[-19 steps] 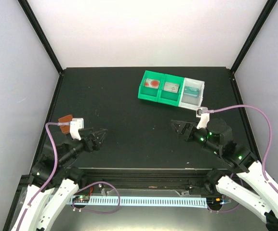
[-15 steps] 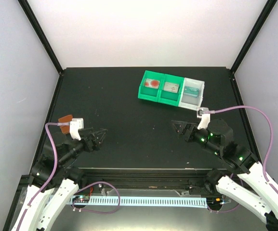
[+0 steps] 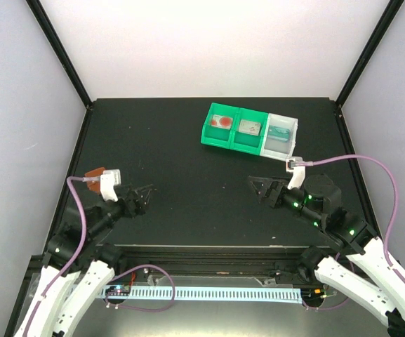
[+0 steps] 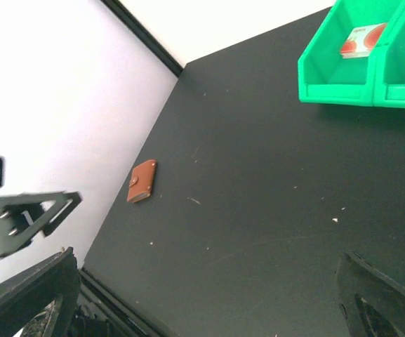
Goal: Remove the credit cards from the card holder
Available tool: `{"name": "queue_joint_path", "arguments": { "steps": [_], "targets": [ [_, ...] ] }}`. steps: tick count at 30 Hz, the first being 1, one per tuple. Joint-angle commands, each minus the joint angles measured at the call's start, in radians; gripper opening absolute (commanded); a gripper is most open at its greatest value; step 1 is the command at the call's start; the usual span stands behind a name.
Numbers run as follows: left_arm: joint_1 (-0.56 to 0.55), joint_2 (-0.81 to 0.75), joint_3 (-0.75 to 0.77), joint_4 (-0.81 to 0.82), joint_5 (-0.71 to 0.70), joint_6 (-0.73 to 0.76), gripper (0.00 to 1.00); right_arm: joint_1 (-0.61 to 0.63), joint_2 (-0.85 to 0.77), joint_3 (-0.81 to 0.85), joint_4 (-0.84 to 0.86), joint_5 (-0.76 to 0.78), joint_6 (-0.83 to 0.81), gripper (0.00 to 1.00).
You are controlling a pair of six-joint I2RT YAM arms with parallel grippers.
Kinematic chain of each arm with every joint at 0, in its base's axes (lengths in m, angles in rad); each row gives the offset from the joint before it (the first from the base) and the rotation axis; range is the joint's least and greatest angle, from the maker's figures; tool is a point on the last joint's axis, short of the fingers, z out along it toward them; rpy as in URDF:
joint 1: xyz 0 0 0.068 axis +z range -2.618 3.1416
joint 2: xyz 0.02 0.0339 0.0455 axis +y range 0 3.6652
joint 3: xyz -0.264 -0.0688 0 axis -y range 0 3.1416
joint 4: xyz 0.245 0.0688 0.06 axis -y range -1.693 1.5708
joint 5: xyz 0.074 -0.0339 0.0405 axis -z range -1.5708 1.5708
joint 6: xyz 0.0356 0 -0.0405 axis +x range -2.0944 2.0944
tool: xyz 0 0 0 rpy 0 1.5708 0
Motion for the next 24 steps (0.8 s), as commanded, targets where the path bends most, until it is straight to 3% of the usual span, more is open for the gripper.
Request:
{"name": "queue_joint_path", "arguments": {
  "steps": [1, 7, 16, 24],
  "targets": [
    [0.008, 0.174, 0.052, -0.038, -0.200, 0.021, 0.99, -0.006, -0.015, -0.031, 0.065, -0.094, -0.022, 1.00],
    [0.111, 0.375, 0.091, 0.022, -0.356, -0.070, 0.99, -0.007, -0.027, -0.038, 0.102, -0.155, -0.030, 1.00],
    [0.435, 0.692, 0.166, 0.172, -0.235, -0.168, 0.99, -0.006, -0.056, -0.024, 0.075, -0.162, -0.065, 1.00],
    [0.614, 0.961, 0.245, 0.233, -0.166, -0.194, 0.98, -0.006, -0.085, 0.007, 0.043, -0.153, -0.080, 1.00]
  ]
}}
